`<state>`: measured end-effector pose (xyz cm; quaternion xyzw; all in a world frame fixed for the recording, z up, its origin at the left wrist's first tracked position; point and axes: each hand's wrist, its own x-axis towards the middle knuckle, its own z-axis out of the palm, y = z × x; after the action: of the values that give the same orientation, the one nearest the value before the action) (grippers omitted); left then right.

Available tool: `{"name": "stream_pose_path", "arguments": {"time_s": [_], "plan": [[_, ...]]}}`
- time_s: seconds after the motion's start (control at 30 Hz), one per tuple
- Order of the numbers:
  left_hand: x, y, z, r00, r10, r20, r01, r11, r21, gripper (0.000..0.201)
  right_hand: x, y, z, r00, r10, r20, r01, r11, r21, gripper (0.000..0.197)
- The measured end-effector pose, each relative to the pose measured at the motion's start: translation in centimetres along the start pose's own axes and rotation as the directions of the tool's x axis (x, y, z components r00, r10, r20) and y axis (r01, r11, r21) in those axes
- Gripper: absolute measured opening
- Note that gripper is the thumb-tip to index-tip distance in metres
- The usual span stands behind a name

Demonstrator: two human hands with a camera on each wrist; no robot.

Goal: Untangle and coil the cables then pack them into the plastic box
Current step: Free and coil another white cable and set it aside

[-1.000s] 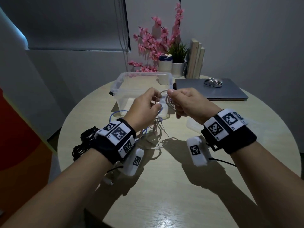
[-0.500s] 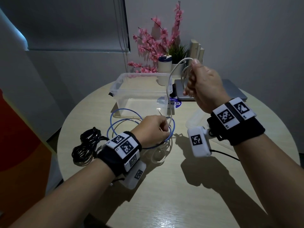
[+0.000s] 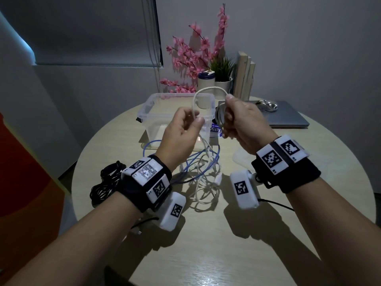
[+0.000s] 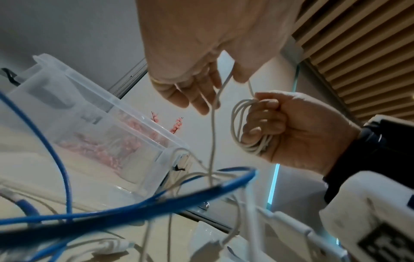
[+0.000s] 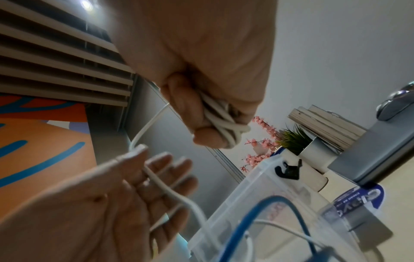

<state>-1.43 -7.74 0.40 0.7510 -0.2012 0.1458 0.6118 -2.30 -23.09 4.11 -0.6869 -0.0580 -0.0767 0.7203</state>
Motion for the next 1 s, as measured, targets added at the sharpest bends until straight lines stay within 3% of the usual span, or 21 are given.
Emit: {"name": "stream_pose_path", "arguments": {"time_s": [0.13, 0.2, 0.27, 0.33, 0.4, 0.53, 0.67, 0.77, 0.83, 0.93, 1.0], "plan": [[0.0, 0.4, 0.2, 0.998, 0.015, -0.064, -0.028, 0.978, -0.208, 0.008, -0.3, 0.3, 0.0, 0.998, 0.041, 0.05, -0.041, 0.999, 0.002, 0.047], [0.4, 0.1, 0.0, 0.987, -0.061, -0.151, 0.029, 0.978, -0.207, 0.015, -0.3, -0.1, -0.2, 0.996, 0.045, 0.078, -0.051, 0.997, 0.066, 0.048], [0.6, -0.3, -0.1, 0.976, -0.16, -0.151, 0.14, 0.981, -0.132, 0.019, -0.3, -0.6, -0.5, 0.993, 0.036, 0.113, -0.054, 0.986, 0.156, 0.048], [0.5, -0.6, 0.1, 0.971, -0.228, -0.067, 0.227, 0.974, -0.029, 0.02, -0.1, -0.9, -0.7, 0.989, 0.012, 0.15, -0.051, 0.964, 0.26, 0.049], [0.3, -0.8, 0.5, 0.971, -0.239, 0.01, 0.238, 0.968, 0.074, 0.018, -0.1, -1.2, -0.7, 0.988, 0.001, 0.153, -0.056, 0.933, 0.356, 0.051], [-0.9, -1.1, 1.4, 0.957, -0.202, 0.21, 0.126, 0.937, 0.326, 0.023, -0.1, -1.4, -0.7, 0.994, -0.012, 0.111, -0.04, 0.889, 0.457, 0.046], [-2.5, -1.2, 1.5, 0.875, -0.238, 0.421, 0.007, 0.877, 0.481, 0.023, 0.4, -1.4, -0.8, 0.998, -0.052, 0.023, 0.035, 0.883, 0.467, 0.037], [-2.9, -1.1, 1.0, 0.822, -0.275, 0.499, -0.038, 0.847, 0.53, 0.017, 0.9, -0.7, -1.3, 0.993, -0.117, -0.032, 0.121, 0.963, 0.241, 0.031], [-2.7, -0.7, 0.7, 0.835, -0.247, 0.493, -0.033, 0.87, 0.492, 0.017, 1.0, 0.0, -1.8, 0.98, -0.193, -0.043, 0.188, 0.977, -0.106, 0.028], [-2.2, -0.1, 0.3, 0.902, -0.149, 0.406, -0.011, 0.931, 0.366, 0.019, 0.8, 0.9, -2.2, 0.972, -0.227, 0.056, 0.219, 0.8, -0.559, 0.031], [-1.7, 0.3, 0.1, 0.947, -0.075, 0.311, -0.015, 0.96, 0.278, 0.02, 0.6, 1.1, -2.0, 0.978, -0.177, 0.113, 0.206, 0.714, -0.67, 0.032]]}}
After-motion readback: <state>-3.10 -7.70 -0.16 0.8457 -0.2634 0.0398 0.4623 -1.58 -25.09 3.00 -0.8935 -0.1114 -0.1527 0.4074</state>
